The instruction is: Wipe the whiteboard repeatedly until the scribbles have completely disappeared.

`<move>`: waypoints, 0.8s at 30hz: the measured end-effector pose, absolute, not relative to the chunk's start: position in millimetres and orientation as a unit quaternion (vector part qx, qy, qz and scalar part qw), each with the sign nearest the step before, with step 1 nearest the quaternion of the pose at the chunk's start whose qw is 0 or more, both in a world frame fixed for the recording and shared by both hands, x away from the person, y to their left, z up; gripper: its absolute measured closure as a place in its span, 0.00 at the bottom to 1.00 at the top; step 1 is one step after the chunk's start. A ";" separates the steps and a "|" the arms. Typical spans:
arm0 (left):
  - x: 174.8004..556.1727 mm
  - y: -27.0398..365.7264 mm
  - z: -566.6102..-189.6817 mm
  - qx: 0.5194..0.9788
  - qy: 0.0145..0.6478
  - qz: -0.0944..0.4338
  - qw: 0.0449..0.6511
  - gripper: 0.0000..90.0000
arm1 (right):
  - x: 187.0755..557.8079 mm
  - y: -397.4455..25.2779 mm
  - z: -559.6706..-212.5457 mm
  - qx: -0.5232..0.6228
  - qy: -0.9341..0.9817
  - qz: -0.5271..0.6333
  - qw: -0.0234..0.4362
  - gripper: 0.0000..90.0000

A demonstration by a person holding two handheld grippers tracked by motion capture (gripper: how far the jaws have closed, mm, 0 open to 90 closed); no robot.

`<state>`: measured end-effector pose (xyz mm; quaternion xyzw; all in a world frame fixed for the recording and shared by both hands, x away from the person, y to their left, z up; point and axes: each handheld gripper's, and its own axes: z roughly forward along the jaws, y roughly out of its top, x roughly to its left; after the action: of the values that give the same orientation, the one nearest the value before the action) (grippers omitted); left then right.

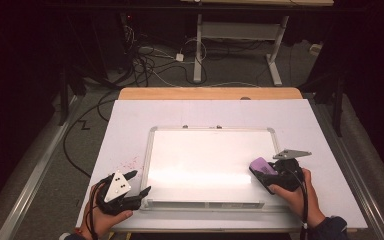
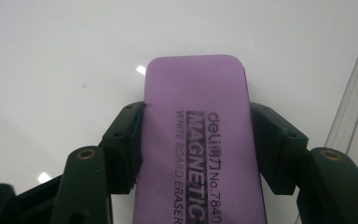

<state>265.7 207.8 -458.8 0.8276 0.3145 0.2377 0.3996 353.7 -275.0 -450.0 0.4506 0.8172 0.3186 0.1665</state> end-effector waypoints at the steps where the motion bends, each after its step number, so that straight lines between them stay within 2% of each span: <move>1: 265.6 208.0 -458.7 0.827 0.315 0.238 0.400 0.36 | 357.9 -275.8 -450.0 0.451 0.817 0.319 0.167 0.46; 6: 266.1 209.3 -458.9 0.828 0.316 0.237 0.398 0.36 | 373.5 -277.1 -449.5 0.462 0.811 0.317 0.170 0.46; 10: 265.6 209.1 -459.6 0.828 0.317 0.236 0.398 0.36 | 372.5 -276.9 -450.2 0.466 0.807 0.318 0.175 0.46; 24: 264.5 208.2 -458.8 0.830 0.314 0.234 0.398 0.36 | 312.4 -281.4 -453.0 0.449 0.815 0.326 0.167 0.46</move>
<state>264.5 208.2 -458.8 0.8297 0.3137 0.2338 0.3983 312.4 -281.4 -453.0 0.4495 0.8146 0.3261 0.1674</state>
